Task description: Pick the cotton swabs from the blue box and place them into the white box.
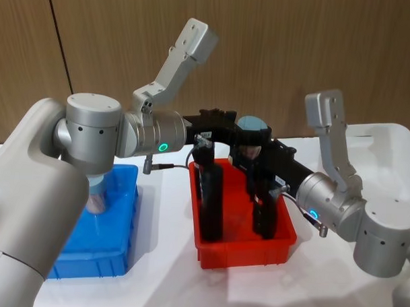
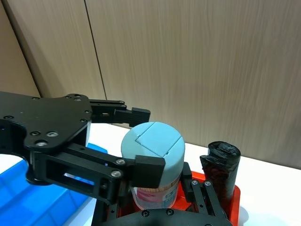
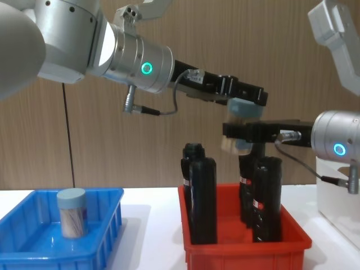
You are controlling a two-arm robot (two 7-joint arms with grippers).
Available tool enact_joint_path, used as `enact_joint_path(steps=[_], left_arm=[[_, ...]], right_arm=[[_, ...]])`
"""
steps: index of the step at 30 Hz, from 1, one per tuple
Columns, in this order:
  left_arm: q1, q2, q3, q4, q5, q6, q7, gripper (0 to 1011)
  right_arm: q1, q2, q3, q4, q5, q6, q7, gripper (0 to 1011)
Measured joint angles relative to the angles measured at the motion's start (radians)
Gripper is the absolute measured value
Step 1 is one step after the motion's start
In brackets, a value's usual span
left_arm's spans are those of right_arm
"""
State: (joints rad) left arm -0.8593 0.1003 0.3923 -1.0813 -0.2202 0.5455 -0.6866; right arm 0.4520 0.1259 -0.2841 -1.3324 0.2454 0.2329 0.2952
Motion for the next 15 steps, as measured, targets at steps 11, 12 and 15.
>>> enact_joint_path(steps=[11, 12, 15], left_arm=[[0.000, 0.000, 0.000, 0.000, 0.000, 0.000, 0.000, 1004], [0.000, 0.000, 0.000, 0.000, 0.000, 0.000, 0.000, 1004], [0.000, 0.000, 0.000, 0.000, 0.000, 0.000, 0.000, 1004]], right_arm=[[-0.001, 0.008, 0.012, 0.018, 0.003, -0.019, -0.026, 661], [-0.001, 0.009, 0.014, 0.020, 0.004, -0.021, -0.028, 661], [0.000, 0.012, 0.019, 0.028, 0.009, -0.029, -0.035, 661]])
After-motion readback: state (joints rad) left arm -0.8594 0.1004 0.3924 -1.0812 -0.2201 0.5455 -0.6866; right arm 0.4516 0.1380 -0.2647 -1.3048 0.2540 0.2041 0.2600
